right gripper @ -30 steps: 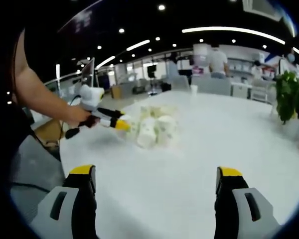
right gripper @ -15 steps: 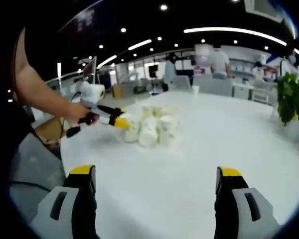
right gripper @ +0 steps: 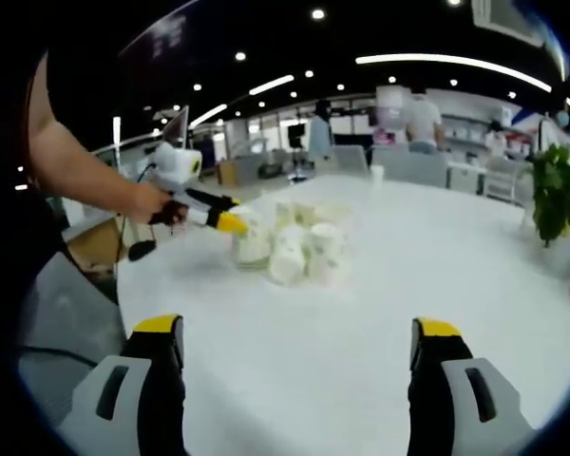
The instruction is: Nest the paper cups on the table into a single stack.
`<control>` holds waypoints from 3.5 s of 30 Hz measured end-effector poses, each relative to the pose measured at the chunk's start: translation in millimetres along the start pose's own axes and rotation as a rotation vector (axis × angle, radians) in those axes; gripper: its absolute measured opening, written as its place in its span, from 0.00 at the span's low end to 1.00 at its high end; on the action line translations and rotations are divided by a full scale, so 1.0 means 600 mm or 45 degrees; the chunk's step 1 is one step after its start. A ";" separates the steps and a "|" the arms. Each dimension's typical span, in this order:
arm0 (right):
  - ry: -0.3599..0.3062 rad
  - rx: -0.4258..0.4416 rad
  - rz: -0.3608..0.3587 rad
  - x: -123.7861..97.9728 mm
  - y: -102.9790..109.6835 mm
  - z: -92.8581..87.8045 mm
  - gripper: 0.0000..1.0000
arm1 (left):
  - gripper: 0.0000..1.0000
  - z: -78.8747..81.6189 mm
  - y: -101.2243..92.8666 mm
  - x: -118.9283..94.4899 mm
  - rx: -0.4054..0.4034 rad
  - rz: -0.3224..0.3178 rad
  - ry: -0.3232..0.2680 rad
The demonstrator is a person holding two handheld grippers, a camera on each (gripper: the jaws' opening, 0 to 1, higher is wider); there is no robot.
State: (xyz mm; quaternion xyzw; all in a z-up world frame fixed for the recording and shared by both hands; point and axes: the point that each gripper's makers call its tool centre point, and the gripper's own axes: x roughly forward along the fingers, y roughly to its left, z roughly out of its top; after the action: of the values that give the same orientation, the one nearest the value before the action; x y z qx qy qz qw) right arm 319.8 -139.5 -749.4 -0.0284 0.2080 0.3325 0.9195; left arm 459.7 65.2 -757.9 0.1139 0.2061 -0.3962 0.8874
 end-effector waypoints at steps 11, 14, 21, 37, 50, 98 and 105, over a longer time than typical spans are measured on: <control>-0.014 -0.022 0.012 0.002 0.005 0.013 0.98 | 0.37 0.024 0.001 -0.022 0.072 -0.069 0.041; -0.018 -0.028 0.015 0.001 0.005 0.015 0.98 | 0.37 0.035 -0.004 -0.028 0.090 -0.097 0.043; -0.024 -0.041 0.019 0.000 0.004 0.023 0.98 | 0.37 0.060 -0.007 -0.037 0.082 -0.136 0.032; -0.048 -0.060 0.018 -0.003 0.003 0.041 0.98 | 0.37 0.103 -0.009 -0.052 0.085 -0.178 0.011; -0.066 -0.071 0.018 -0.007 0.003 0.053 0.98 | 0.37 0.138 -0.047 -0.060 0.127 -0.278 -0.014; -0.177 -0.142 0.232 -0.005 0.067 0.169 0.93 | 0.37 0.230 -0.222 -0.136 0.335 -0.574 -0.092; -0.183 -0.131 0.332 -0.005 0.090 0.192 0.86 | 0.37 0.235 -0.225 -0.149 0.326 -0.558 -0.111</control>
State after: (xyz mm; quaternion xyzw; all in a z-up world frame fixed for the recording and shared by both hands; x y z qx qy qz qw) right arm 326.0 -77.5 -638.8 -0.0244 0.1264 0.4603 0.8784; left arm 343.6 -16.6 -597.1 0.1608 0.1357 -0.6064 0.7668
